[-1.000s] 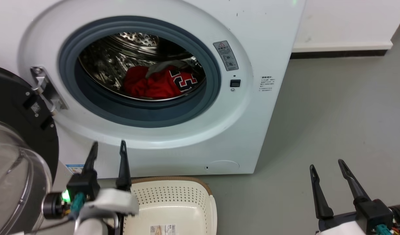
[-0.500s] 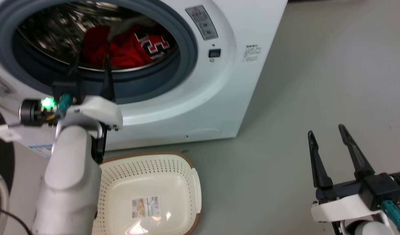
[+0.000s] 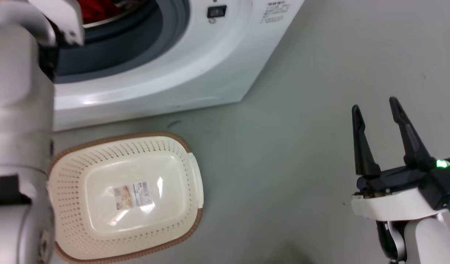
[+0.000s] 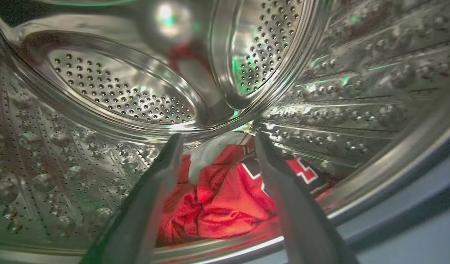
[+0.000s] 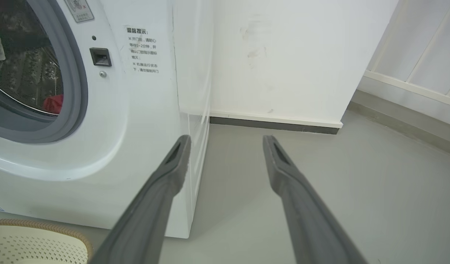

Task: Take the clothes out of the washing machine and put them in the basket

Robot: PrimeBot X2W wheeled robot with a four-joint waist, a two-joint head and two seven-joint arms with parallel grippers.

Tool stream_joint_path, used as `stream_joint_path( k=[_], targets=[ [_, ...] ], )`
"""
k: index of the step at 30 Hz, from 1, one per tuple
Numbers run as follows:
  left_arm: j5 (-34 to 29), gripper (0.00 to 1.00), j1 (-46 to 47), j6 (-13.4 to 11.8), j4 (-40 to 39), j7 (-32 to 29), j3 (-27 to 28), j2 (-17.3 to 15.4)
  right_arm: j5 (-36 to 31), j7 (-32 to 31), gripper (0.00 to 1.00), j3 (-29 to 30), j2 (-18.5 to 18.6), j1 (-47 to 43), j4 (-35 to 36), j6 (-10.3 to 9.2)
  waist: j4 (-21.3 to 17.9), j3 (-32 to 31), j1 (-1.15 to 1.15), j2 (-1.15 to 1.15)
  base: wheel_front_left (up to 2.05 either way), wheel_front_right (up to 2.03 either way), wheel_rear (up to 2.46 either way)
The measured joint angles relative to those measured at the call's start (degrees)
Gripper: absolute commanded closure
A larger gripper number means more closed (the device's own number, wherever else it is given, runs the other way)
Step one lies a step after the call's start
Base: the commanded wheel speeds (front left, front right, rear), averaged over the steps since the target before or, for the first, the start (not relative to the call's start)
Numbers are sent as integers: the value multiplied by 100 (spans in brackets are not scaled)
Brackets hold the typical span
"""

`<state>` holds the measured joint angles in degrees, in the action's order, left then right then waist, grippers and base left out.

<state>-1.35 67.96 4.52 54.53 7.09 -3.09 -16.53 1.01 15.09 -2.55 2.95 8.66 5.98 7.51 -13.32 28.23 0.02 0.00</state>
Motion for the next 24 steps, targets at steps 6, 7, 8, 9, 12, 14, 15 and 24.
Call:
stream_joint_path(
  k=[6, 7, 8, 9, 12, 14, 15, 24],
  targets=[
    [-176, 0, 839, 154, 515, -649, -297, -272, 178, 0, 0, -25, 0, 235, 89, 0, -202, 609, 0, 0, 0, 0, 0],
    [-226, 0, 985, 160, 552, -716, -358, -308, 212, 0, 0, -33, 0, 270, 97, 0, -231, 697, 0, 0, 0, 0, 0],
    [-214, 0, 1150, 183, 604, -816, -377, -316, 232, 0, 0, -35, 0, 313, 103, 0, -259, 782, 0, 0, 0, 0, 0],
    [-207, 0, 1296, 204, 658, -927, -412, -320, 258, 0, 0, -35, 0, 340, 116, 0, -283, 863, 0, 0, 0, 0, 0],
    [-204, 0, 1572, 240, 862, -1246, -514, -345, 312, 0, 0, -63, 1, 436, 140, 0, -348, 1088, 0, 0, 0, 0, 0],
    [-237, 0, 1722, 255, 987, -1440, -644, -425, 356, 0, 0, -115, -2, 494, 153, 0, -400, 1211, 0, 0, 0, 0, 0],
    [-241, 0, 1814, 258, 1037, -1548, -678, -449, 363, 0, 0, -120, -1, 516, 167, 0, -427, 1264, 0, 0, 0, 0, 0],
    [-37, 0, 2516, 287, 1410, -2295, -801, -567, 558, 0, 0, -183, -2, 676, 267, 0, -599, 1737, -1, 0, 0, 0, 0]
  ],
)
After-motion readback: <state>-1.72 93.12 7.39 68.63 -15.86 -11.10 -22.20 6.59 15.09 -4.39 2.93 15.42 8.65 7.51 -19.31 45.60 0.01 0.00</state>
